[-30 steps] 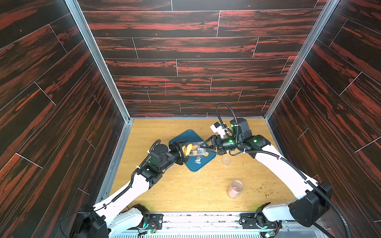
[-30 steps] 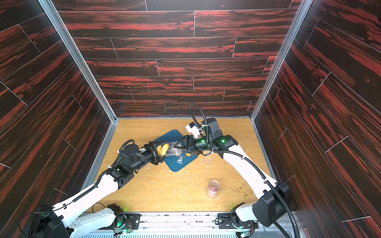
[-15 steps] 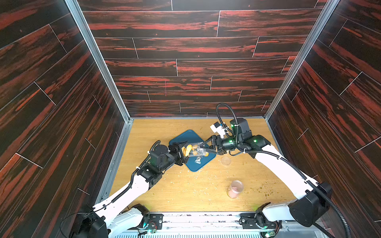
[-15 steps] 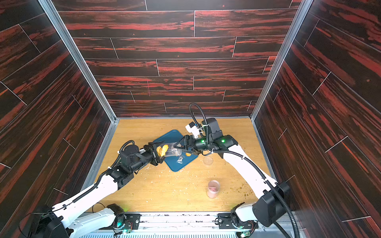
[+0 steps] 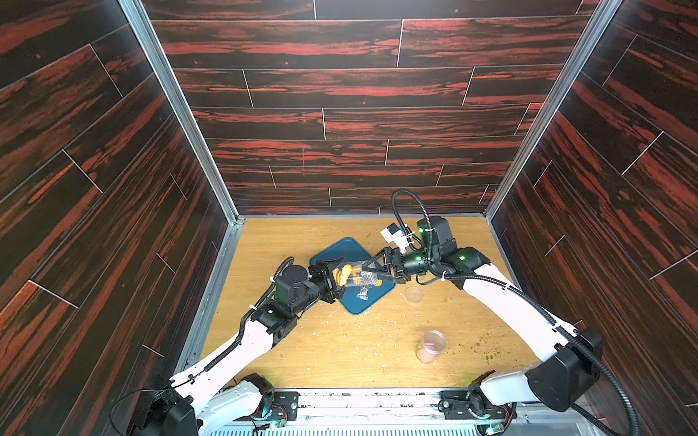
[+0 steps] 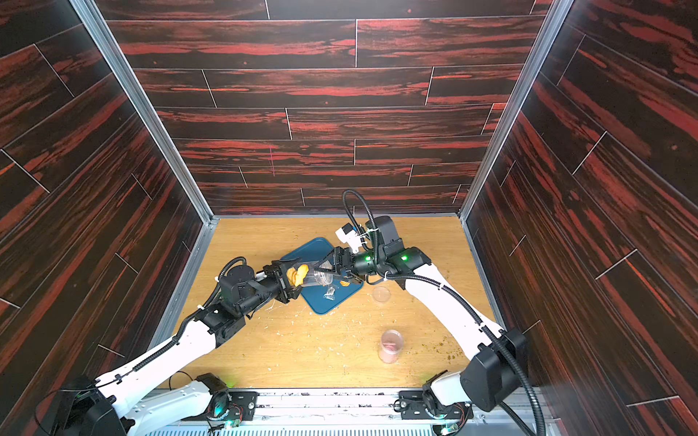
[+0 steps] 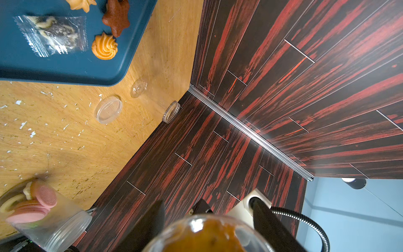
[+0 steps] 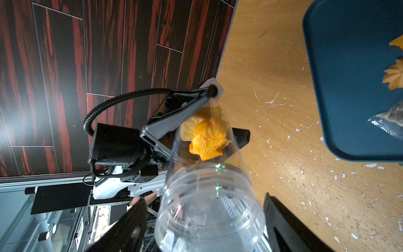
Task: Pour the cookies out of the jar
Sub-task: Open the lid of the jar.
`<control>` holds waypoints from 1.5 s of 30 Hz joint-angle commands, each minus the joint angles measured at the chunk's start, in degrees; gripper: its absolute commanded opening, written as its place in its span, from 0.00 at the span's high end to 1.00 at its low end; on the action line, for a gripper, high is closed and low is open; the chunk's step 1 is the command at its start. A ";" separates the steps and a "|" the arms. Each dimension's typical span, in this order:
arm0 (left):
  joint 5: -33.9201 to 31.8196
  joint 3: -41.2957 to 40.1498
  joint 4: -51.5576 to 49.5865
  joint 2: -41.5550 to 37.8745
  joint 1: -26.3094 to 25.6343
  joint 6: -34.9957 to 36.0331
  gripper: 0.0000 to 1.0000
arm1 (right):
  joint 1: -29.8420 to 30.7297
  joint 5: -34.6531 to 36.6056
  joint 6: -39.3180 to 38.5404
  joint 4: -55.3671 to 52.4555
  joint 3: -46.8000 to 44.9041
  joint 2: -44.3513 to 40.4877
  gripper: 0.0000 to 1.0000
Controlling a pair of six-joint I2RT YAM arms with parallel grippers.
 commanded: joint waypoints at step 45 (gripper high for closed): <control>0.17 1.29 0.53 -1.56 -0.12 -1.48 0.42 | 0.36 15.39 -25.88 5.19 -10.55 -11.21 0.30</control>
